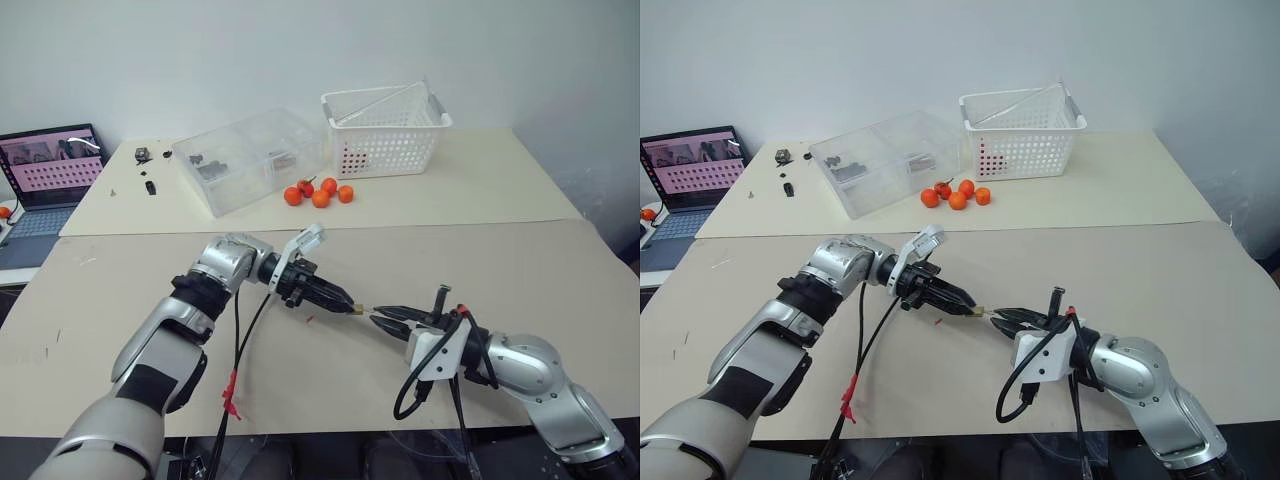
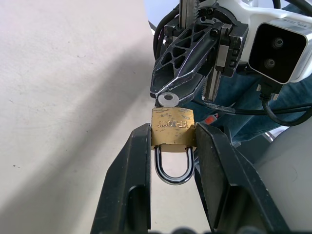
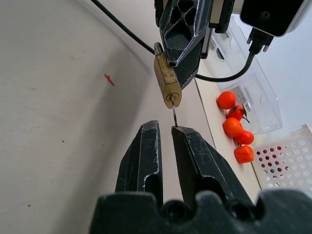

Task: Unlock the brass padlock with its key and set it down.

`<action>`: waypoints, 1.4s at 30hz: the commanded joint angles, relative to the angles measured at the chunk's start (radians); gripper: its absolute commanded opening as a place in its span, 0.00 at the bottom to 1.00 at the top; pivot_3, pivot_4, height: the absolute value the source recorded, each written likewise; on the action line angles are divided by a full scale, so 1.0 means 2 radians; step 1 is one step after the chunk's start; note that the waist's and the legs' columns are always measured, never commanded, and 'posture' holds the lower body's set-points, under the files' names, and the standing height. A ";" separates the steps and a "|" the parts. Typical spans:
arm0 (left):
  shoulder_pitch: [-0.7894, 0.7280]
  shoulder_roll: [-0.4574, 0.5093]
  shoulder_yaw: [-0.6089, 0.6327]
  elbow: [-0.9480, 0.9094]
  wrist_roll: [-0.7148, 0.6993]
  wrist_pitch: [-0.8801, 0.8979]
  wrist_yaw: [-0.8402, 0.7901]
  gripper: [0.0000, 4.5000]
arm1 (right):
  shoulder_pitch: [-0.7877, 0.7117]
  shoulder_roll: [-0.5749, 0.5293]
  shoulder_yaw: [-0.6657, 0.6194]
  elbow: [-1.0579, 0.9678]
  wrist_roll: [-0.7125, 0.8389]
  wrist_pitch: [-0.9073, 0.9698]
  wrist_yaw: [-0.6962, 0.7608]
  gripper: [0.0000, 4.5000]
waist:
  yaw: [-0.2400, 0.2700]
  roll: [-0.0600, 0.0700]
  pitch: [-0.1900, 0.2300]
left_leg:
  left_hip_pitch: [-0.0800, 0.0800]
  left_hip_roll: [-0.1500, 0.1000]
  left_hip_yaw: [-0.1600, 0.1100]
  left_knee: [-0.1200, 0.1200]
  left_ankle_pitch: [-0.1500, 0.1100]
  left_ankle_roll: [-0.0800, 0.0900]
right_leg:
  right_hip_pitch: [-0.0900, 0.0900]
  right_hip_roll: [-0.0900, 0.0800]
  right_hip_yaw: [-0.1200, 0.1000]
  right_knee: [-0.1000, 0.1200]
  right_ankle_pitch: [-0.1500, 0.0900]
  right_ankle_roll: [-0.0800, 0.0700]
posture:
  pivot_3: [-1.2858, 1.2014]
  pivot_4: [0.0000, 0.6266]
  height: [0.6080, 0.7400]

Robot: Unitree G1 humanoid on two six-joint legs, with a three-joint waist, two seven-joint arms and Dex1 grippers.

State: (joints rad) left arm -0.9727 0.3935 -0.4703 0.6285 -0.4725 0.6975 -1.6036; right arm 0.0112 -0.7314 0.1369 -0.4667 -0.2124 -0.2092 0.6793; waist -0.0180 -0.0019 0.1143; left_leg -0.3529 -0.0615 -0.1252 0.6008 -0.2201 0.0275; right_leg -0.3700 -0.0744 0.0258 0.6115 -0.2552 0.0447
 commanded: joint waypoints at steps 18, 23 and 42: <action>-0.015 -0.008 0.006 0.012 -0.001 -0.017 -0.005 0.19 | -0.008 0.003 -0.017 -0.024 0.008 0.010 0.000 0.17 | 0.000 0.000 0.000 | 0.000 0.000 0.000 0.000 0.000 0.000 | 0.000 0.000 0.000 0.000 0.000 0.000 | 0.52 0.24 1.00; -0.015 -0.011 0.006 0.014 -0.001 -0.019 -0.005 0.19 | -0.006 0.004 -0.018 -0.028 0.009 0.012 0.000 0.17 | 0.000 0.000 0.000 | 0.000 0.000 0.000 0.000 0.000 0.000 | 0.000 0.000 0.000 0.000 0.000 0.000 | 0.52 0.24 1.00; -0.018 -0.010 0.004 0.020 -0.001 -0.025 -0.005 0.19 | -0.006 0.008 -0.016 -0.031 0.012 0.015 0.001 0.17 | 0.000 0.000 0.000 | 0.000 0.000 0.000 0.001 -0.001 0.001 | 0.000 0.000 0.000 0.000 0.000 0.000 | 0.52 0.24 1.00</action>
State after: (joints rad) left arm -0.9760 0.3702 -0.4713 0.6757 -0.4720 0.6578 -1.6036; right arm 0.0102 -0.7220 0.1227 -0.4883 -0.2106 -0.1836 0.6810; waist -0.0179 -0.0017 0.1143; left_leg -0.3531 -0.0615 -0.1252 0.6041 -0.2219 0.0305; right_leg -0.3694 -0.0741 0.0258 0.6119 -0.2552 0.0447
